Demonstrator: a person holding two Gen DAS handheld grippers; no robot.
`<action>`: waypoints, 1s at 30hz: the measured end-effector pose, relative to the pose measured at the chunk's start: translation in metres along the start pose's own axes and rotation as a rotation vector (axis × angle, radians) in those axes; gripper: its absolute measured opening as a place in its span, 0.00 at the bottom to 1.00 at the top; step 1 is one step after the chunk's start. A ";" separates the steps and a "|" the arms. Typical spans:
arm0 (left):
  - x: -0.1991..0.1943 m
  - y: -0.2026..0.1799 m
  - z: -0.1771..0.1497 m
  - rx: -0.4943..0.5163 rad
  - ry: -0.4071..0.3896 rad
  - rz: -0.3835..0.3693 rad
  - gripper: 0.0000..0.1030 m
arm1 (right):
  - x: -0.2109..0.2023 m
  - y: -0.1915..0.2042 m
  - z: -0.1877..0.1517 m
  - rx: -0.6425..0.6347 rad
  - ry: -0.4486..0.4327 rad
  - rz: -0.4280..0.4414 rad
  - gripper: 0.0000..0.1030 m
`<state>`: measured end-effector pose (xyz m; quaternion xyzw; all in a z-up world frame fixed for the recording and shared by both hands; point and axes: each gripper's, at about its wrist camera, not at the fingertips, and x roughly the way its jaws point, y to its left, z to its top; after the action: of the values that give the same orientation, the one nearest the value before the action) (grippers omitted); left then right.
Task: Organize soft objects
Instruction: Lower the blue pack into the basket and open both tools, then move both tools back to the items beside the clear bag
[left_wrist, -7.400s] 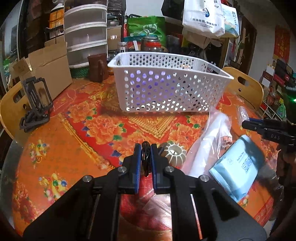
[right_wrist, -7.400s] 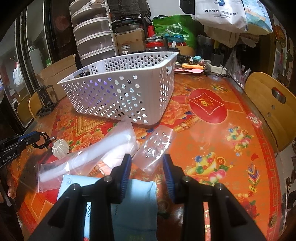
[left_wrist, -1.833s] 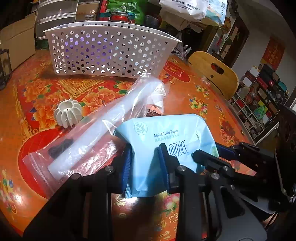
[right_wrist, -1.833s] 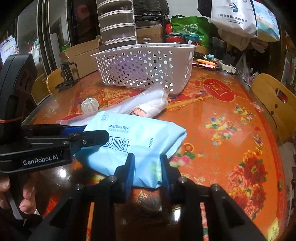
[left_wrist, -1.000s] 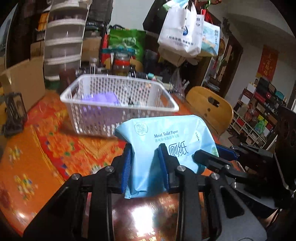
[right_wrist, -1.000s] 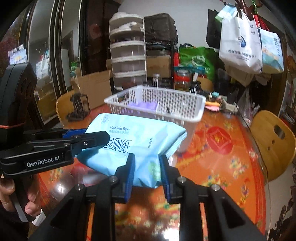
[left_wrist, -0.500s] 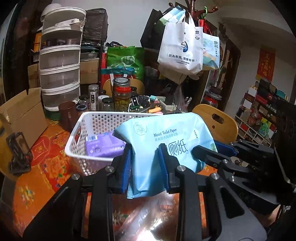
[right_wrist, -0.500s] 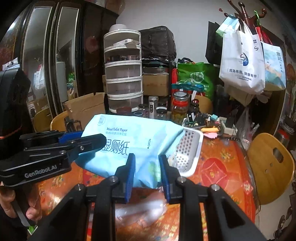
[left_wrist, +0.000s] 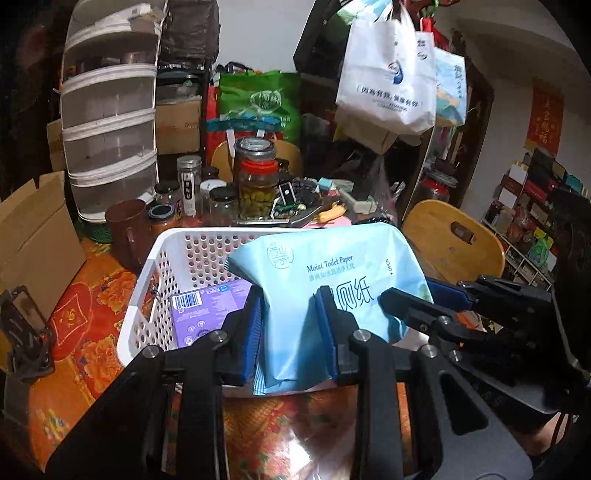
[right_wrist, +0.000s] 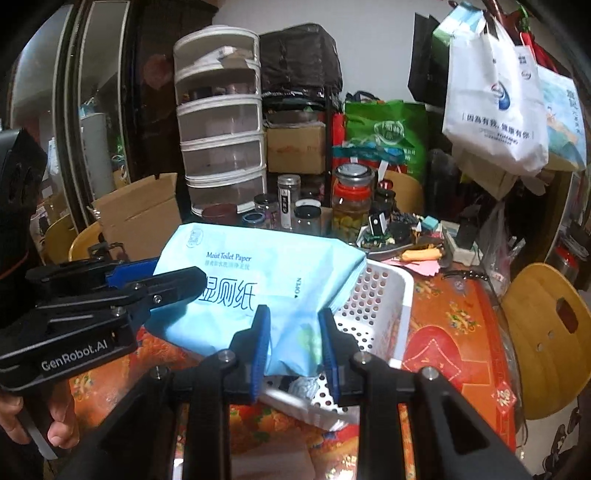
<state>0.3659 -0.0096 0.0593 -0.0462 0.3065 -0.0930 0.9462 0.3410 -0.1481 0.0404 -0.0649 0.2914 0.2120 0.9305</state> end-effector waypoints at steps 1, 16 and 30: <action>0.008 0.003 0.002 -0.003 0.010 0.000 0.26 | 0.005 -0.001 0.000 0.000 0.004 0.000 0.24; 0.094 0.042 0.009 -0.086 0.120 0.073 0.45 | 0.067 -0.017 0.001 0.029 0.098 -0.085 0.33; 0.066 0.055 0.003 -0.040 0.027 0.215 0.88 | 0.062 -0.024 -0.010 0.032 0.079 -0.099 0.72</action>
<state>0.4279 0.0306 0.0163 -0.0305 0.3243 0.0147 0.9454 0.3922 -0.1502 -0.0029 -0.0728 0.3275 0.1581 0.9287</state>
